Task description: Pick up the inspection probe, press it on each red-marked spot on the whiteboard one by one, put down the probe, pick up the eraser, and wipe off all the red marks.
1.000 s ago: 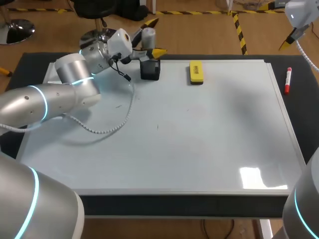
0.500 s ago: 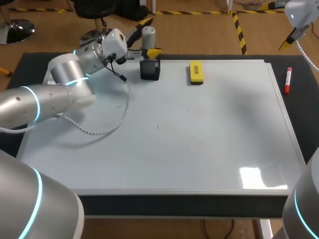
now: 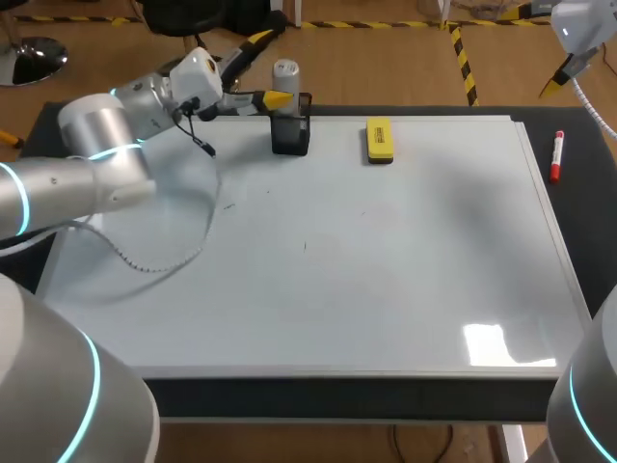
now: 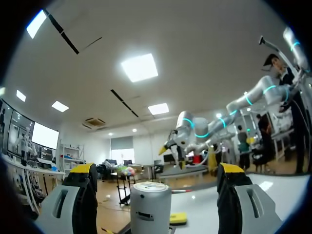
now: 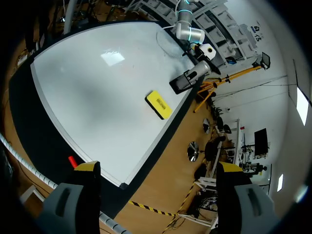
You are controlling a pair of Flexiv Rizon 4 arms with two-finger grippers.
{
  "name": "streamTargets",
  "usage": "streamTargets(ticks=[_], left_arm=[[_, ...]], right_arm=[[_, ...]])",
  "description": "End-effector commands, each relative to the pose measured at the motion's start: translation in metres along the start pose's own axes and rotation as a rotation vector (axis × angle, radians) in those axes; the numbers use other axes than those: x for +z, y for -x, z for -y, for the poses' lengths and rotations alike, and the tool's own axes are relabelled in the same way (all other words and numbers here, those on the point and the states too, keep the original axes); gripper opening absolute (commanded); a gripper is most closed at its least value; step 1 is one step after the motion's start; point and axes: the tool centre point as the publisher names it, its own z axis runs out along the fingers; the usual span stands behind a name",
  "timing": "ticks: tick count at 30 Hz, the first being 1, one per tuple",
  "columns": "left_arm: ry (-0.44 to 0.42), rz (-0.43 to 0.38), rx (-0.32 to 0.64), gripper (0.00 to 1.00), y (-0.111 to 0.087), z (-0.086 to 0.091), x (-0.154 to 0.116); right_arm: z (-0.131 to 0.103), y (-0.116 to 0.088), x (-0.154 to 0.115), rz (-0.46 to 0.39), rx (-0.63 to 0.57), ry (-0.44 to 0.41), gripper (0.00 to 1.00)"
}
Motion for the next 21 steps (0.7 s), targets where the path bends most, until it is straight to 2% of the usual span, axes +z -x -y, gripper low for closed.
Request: streamTargets(ticks=[1,9,14,21], left_arm=[[0.238,0.16,0.009,1.0,-0.01,0.021,-0.014],[0.311,0.245,0.042,1.0,-0.018,0.035,-0.041],[0.422,0.315,0.07,1.0,-0.024,0.041,-0.057],[0.447,0.35,0.075,1.0,-0.031,0.046,-0.073]], right_arm=[[0.001,0.001,0.0,-0.005,-0.003,0.0,1.0],[0.001,0.001,0.0,-0.005,-0.003,0.0,1.0],[0.001,0.001,0.0,-0.005,-0.003,0.0,1.0],[0.001,0.001,0.0,-0.005,-0.003,0.0,1.0]])
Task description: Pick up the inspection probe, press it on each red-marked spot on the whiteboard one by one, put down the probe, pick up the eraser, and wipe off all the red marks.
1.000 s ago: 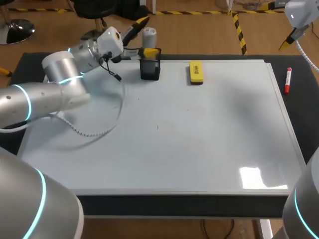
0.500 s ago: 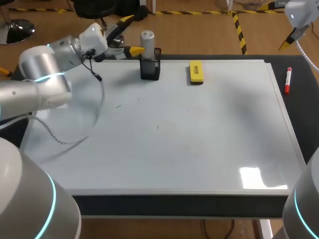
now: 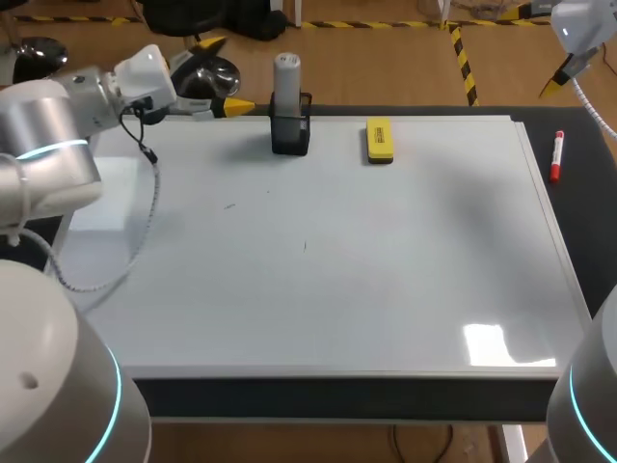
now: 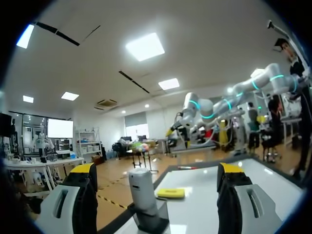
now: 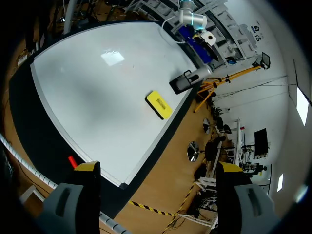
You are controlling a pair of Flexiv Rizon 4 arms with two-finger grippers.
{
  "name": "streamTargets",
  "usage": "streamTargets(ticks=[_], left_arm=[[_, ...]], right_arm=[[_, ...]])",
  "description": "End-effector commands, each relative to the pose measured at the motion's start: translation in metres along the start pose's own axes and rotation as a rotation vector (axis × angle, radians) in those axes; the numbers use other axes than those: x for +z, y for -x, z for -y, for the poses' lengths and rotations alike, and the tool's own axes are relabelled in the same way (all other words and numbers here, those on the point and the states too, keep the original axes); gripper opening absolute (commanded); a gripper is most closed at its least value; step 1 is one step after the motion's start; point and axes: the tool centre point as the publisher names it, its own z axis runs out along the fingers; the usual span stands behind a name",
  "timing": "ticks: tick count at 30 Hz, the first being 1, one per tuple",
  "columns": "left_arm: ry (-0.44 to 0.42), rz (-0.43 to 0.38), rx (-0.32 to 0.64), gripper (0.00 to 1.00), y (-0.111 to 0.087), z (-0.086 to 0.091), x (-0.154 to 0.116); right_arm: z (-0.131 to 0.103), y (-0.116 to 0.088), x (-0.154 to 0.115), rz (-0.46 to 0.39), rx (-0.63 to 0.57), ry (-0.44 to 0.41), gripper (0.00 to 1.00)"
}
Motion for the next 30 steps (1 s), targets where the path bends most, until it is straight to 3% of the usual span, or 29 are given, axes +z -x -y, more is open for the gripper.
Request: streamTargets(ticks=[1,7,13,21,30], left_arm=[[0.216,0.228,0.006,1.0,-0.008,0.008,-0.013],[0.324,0.26,0.025,1.0,-0.015,0.006,-0.02],[0.319,0.29,0.031,1.0,-0.018,0.005,-0.026],[0.387,0.332,0.067,1.0,-0.022,0.005,-0.03],[0.387,0.332,0.067,1.0,-0.022,0.005,-0.03]], right_arm=[[0.001,0.001,0.0,-0.005,-0.003,0.0,1.0],[0.001,0.001,0.0,-0.005,-0.003,0.0,1.0],[0.001,0.001,0.0,-0.005,-0.003,0.0,1.0],[0.001,0.001,0.0,-0.005,-0.003,0.0,1.0],[0.001,0.001,0.0,-0.005,-0.003,0.0,1.0]])
